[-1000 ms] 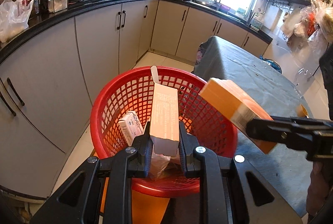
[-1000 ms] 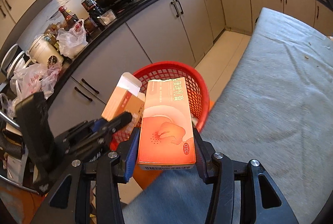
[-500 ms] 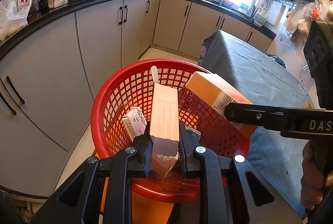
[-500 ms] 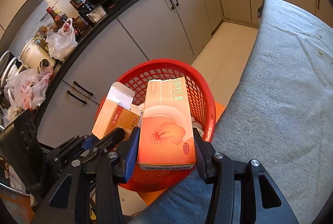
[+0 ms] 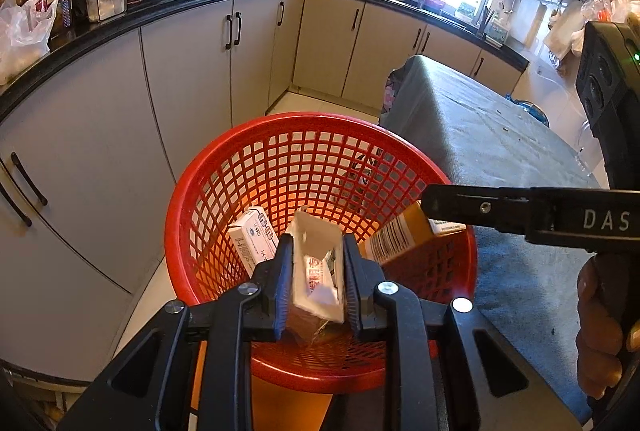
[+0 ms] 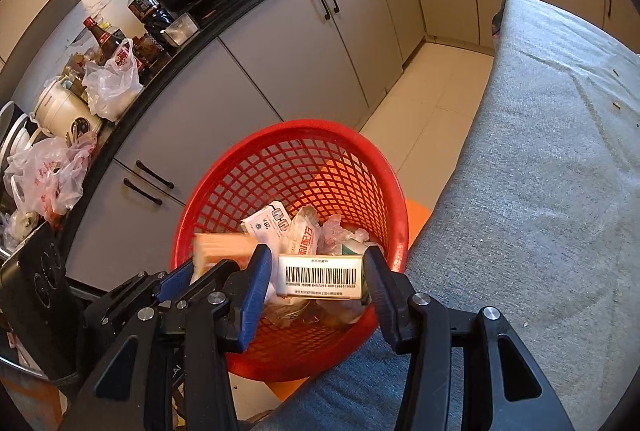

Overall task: Collect trash
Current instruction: 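Move both tools back to the table toward the white medicine box, then grasp the white medicine box with the right tool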

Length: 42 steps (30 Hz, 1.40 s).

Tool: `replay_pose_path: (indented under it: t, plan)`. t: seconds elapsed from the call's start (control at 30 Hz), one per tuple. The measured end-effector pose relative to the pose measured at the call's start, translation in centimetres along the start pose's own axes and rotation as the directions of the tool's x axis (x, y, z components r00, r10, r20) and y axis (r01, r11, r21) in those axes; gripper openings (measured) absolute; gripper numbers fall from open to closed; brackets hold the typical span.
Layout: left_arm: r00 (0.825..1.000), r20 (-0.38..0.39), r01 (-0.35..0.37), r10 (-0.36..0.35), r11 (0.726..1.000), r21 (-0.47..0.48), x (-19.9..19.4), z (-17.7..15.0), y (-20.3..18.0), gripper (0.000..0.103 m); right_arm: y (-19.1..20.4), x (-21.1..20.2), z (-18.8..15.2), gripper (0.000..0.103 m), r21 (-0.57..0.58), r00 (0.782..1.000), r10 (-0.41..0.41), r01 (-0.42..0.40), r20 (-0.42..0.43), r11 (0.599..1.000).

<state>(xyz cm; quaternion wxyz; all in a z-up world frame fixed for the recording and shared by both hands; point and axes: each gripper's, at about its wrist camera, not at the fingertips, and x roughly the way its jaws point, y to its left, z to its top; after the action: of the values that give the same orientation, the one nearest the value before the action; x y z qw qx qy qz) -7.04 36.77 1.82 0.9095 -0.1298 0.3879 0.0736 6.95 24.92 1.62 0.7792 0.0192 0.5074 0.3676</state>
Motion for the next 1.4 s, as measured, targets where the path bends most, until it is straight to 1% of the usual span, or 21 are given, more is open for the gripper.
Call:
replay_pose_path:
  t: [0.03, 0.07, 0.13, 0.27, 0.4, 0.5, 0.67, 0.73, 0.87, 0.93, 0.97, 1.03, 1.07, 1.1, 1.13, 1.17, 1.2, 1.3, 1.33, 1.4]
  plan:
    - [1.0, 0.004, -0.004, 0.004, 1.0, -0.002, -0.1, 0.0, 0.0, 0.034, -0.1, -0.3, 0.0, 0.053, 0.003, 1.0, 0.004, -0.004, 0.006, 1.0]
    - [1.0, 0.009, -0.006, 0.006, 1.0, -0.001, -0.2, 0.0, 0.0, 0.037, -0.1, -0.5, 0.0, 0.053, 0.004, 1.0, 0.005, -0.005, 0.011, 1.0]
    - [1.0, 0.015, -0.007, 0.007, 1.0, 0.005, -0.4, 0.0, -0.2, 0.038, -0.4, -1.1, -0.2, 0.053, 0.007, 1.0, 0.004, -0.004, 0.021, 1.0]
    - [1.0, 0.021, -0.009, 0.009, 1.0, 0.008, -1.0, 0.0, -0.8, 0.043, -1.2, -2.8, -0.4, 0.053, 0.023, 0.999, 0.012, -0.013, 0.049, 1.0]
    - [0.999, 0.033, 0.001, -0.002, 1.0, 0.025, -1.9, 0.0, -2.0, 0.043, -2.5, -5.1, -1.2, 0.053, 0.04, 0.996, 0.014, -0.018, 0.084, 0.999]
    - [0.999, 0.042, 0.008, -0.01, 0.999, 0.047, -2.5, 0.1, -3.1, 0.044, -4.2, -6.9, -2.2, 0.053, 0.063, 0.994, 0.01, -0.017, 0.107, 0.998]
    - [0.998, 0.047, 0.043, -0.048, 0.994, 0.098, -3.4, 0.1, -6.5, 0.045, -8.1, -10.8, -4.0, 0.053, 0.119, 0.988, -0.011, -0.008, 0.151, 0.993]
    - [0.997, 0.043, 0.058, -0.064, 0.99, 0.131, -3.6, -0.1, -8.4, 0.045, -9.9, -12.8, -5.0, 0.053, 0.138, 0.983, -0.036, 0.011, 0.178, 0.99]
    - [0.994, 0.023, 0.096, -0.102, 0.977, 0.188, -3.5, -0.5, -12.4, 0.046, -14.9, -17.8, -7.2, 0.053, 0.205, 0.963, -0.115, 0.065, 0.242, 0.976]
    - [0.993, 0.011, 0.116, -0.121, 0.968, 0.22, -3.5, -0.9, -14.6, 0.046, -18.2, -20.7, -8.3, 0.053, 0.262, 0.945, -0.173, 0.099, 0.276, 0.96]
    - [0.992, 0.006, 0.121, -0.126, 0.965, 0.233, -3.4, -1.1, -15.4, 0.046, -19.9, -22.2, -8.9, 0.053, 0.298, 0.934, -0.209, 0.12, 0.29, 0.947]
    - [0.989, -0.012, 0.144, -0.146, 0.953, 0.268, -3.1, -1.6, -17.8, 0.047, -23.0, -24.4, -9.7, 0.057, 0.349, 0.914, -0.27, 0.157, 0.303, 0.924]
    - [0.988, -0.021, 0.155, -0.155, 0.948, 0.279, -3.0, -1.8, -18.6, 0.047, -25.1, -25.6, -10.3, 0.057, 0.389, 0.898, -0.315, 0.183, 0.307, 0.903]
    - [0.986, -0.029, 0.164, -0.162, 0.943, 0.289, -2.9, -2.0, -19.4, 0.047, -26.6, -26.4, -10.6, 0.057, 0.415, 0.886, -0.346, 0.202, 0.308, 0.887]
    - [0.985, -0.037, 0.172, -0.169, 0.937, 0.303, -2.7, -2.3, -20.4, 0.047, -28.1, -26.9, -10.9, 0.059, 0.443, 0.878, -0.374, 0.219, 0.3, 0.869]
    - [0.984, -0.046, 0.179, -0.174, 0.931, 0.319, -2.5, -2.6, -21.4, 0.047, -30.2, -27.3, -11.4, 0.059, 0.483, 0.874, -0.392, 0.221, 0.288, 0.847]
    - [0.983, -0.051, 0.183, -0.176, 0.927, 0.328, -2.5, -2.8, -22.0, 0.047, -31.4, -27.5, -11.7, 0.059, 0.509, 0.873, -0.396, 0.213, 0.283, 0.834]
    - [0.98, -0.075, 0.2, -0.185, 0.911, 0.362, -2.1, -3.5, -24.0, 0.047, -34.6, -27.1, -12.3, 0.059, 0.566, 0.886, -0.382, 0.179, 0.262, 0.804]
    - [0.979, -0.079, 0.203, -0.187, 0.907, 0.37, -2.0, -3.7, -24.4, 0.047, -35.0, -26.8, -12.5, 0.06, 0.571, 0.896, -0.359, 0.158, 0.259, 0.806]
    - [0.978, -0.088, 0.208, -0.188, 0.9, 0.384, -1.8, -4.0, -25.0, 0.047, -35.0, -26.6, -12.9, 0.06, 0.552, 0.92, -0.293, 0.107, 0.262, 0.827]
